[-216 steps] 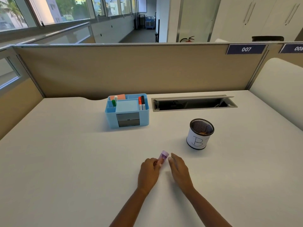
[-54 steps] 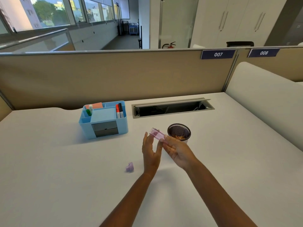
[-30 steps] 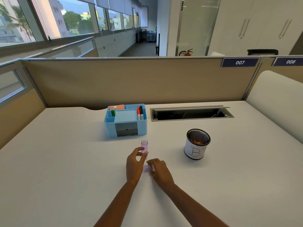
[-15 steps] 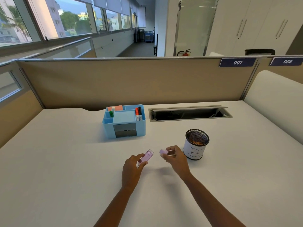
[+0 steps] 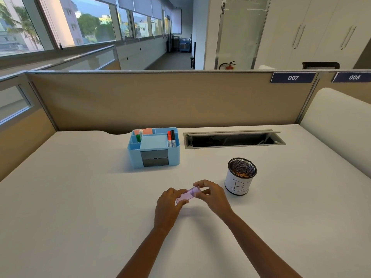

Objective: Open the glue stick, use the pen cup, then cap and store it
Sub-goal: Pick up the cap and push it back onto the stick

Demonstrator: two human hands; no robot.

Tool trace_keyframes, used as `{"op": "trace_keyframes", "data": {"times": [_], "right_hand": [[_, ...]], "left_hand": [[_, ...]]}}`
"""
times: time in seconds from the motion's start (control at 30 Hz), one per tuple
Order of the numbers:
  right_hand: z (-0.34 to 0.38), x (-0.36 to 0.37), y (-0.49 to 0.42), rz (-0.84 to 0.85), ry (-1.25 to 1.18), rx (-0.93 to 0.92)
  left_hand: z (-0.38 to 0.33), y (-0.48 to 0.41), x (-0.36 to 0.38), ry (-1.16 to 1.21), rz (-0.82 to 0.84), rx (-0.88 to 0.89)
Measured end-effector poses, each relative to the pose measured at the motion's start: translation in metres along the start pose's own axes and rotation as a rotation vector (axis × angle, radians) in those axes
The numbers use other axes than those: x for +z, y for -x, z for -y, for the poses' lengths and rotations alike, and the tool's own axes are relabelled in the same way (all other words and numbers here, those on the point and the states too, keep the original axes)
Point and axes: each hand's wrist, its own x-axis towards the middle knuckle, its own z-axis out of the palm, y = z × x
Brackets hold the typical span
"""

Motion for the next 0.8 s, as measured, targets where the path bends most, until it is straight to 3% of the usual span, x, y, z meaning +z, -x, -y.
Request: {"op": "trace_keyframes", "data": {"times": [0.8], "right_hand": [[0.0078, 0.0022, 0.0038, -0.064, -0.011, 0.062]], "left_hand": [[-0.0047, 0.0053, 0.0051, 0.082, -0.027, 0.013]]}}
